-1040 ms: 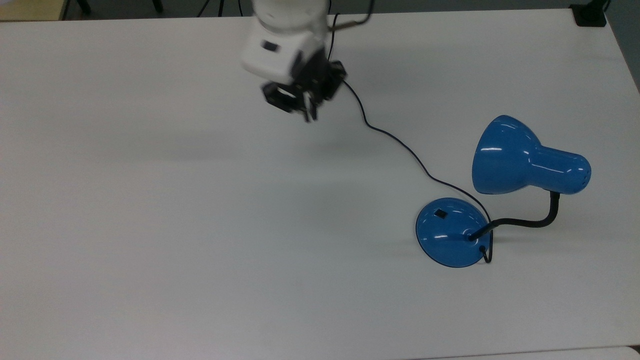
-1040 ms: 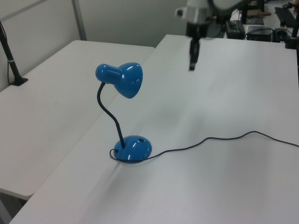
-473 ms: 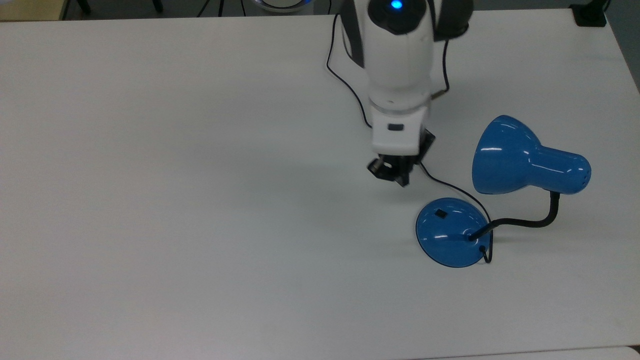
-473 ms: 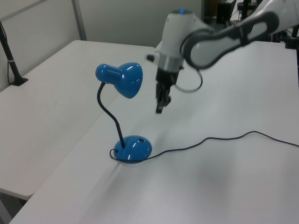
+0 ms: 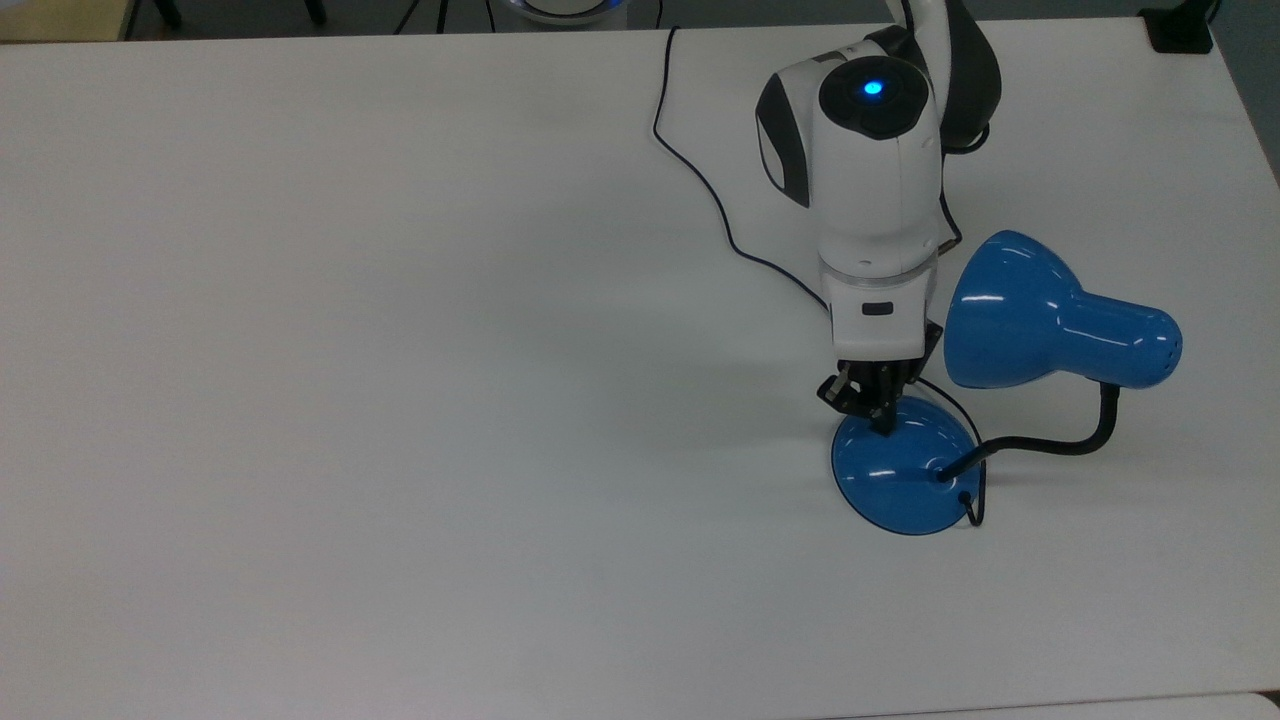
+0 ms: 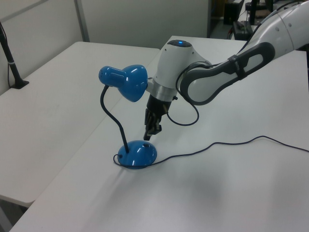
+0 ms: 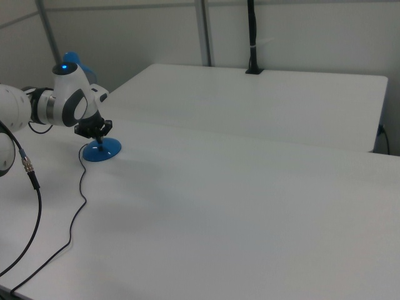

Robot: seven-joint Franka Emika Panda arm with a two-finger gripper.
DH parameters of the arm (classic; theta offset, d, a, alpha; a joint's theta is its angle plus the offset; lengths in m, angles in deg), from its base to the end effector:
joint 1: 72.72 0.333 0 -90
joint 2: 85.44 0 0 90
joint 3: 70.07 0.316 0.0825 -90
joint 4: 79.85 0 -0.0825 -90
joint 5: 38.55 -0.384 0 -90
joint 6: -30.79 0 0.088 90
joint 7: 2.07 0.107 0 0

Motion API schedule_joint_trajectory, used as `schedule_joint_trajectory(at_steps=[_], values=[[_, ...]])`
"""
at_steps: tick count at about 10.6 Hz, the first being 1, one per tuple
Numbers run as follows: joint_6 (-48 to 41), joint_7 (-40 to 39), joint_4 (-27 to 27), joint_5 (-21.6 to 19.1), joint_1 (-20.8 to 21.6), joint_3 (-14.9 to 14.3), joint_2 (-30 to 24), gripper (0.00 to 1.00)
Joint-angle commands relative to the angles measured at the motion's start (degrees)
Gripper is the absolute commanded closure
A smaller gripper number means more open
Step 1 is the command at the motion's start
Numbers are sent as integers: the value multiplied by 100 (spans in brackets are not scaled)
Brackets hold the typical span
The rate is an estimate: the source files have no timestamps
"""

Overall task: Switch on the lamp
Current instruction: 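Lower the closed gripper and press down on the base switch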

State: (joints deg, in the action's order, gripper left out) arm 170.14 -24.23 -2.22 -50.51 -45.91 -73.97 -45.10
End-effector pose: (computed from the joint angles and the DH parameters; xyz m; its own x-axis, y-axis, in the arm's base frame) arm 0.7004 0.3108 0.3466 0.7182 0.5803 0.3840 0.6267 -0.7792 0.0053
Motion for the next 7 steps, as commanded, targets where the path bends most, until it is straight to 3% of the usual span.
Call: schedule_joint_trajectory(at_steps=[1, 7], values=[[277, -140, -301, -228, 220, -269, 280, 100], [242, -192, -179, -166, 325, -278, 236, 100]])
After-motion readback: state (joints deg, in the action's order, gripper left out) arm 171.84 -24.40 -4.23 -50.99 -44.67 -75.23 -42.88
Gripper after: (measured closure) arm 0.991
